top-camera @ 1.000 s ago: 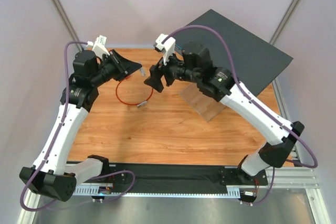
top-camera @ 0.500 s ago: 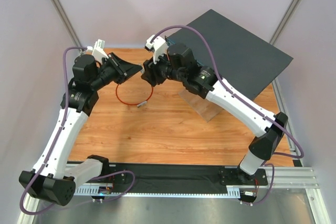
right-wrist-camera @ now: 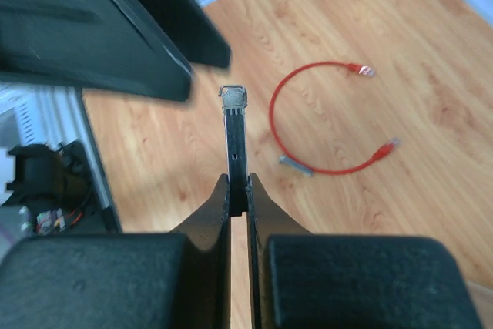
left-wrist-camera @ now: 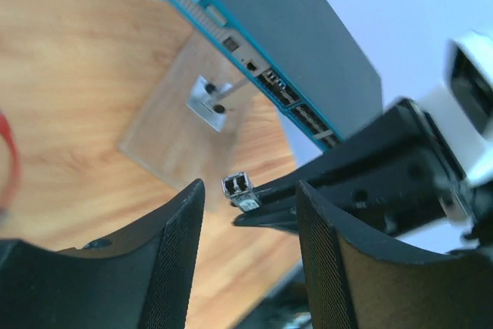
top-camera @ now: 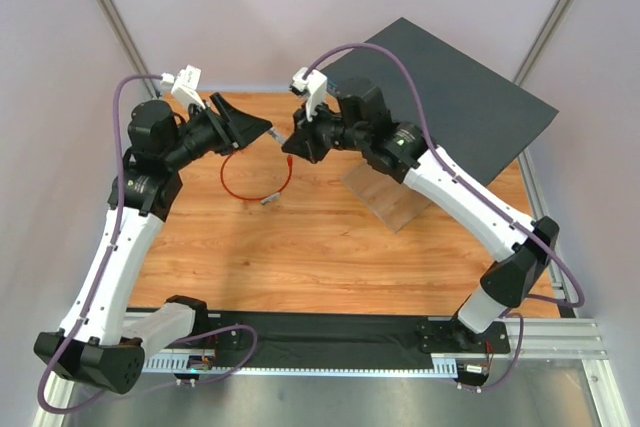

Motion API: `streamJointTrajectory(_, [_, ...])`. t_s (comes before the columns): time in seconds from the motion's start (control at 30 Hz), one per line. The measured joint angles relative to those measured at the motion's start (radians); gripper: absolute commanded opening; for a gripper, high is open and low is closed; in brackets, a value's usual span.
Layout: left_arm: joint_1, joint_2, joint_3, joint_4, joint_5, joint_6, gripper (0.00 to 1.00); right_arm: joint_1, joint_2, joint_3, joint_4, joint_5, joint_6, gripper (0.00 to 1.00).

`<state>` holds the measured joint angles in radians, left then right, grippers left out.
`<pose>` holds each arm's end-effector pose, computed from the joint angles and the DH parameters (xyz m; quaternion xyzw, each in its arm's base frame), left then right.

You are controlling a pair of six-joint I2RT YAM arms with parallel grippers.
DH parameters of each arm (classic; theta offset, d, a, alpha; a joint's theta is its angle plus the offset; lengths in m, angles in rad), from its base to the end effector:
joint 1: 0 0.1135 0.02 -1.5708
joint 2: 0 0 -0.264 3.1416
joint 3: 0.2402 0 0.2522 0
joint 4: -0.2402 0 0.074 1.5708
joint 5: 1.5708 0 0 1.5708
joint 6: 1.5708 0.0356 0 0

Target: Insert the plug into the switch port

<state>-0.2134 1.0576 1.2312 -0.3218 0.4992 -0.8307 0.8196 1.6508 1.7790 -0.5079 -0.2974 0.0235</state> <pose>0.2167 -0.0644 0.4294 -0.0693 0.7483 -0.4776 0.4550 0.2495 0.2825 0.4274 -0.3940 0.7225 0.3389 0.4560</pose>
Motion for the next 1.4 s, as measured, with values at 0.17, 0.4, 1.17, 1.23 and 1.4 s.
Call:
streamJointTrajectory(0.17, [0.001, -0.005, 0.122, -0.059, 0.076, 0.352, 0.76, -0.1, -0.106, -0.113, -0.047, -0.205, 0.006, 0.0])
streamJointTrajectory(0.4, [-0.006, -0.063, 0.138, -0.271, 0.388, 0.998, 0.65, -0.108, -0.187, -0.128, -0.24, -0.517, -0.086, 0.0])
streamJointTrajectory(1.17, [-0.528, -0.026, 0.138, -0.679, 0.084, 1.937, 0.52, -0.11, -0.113, -0.21, -0.444, -0.778, -0.038, 0.0])
streamJointTrajectory(1.23, [-0.541, -0.021, 0.138, -0.677, 0.076, 1.938, 0.52, -0.11, -0.109, -0.21, -0.433, -0.779, -0.024, 0.0])
streamJointTrajectory(1.4, [-0.561, -0.011, 0.138, -0.676, 0.071, 1.938, 0.5, -0.11, -0.106, -0.21, -0.416, -0.786, -0.004, 0.0])
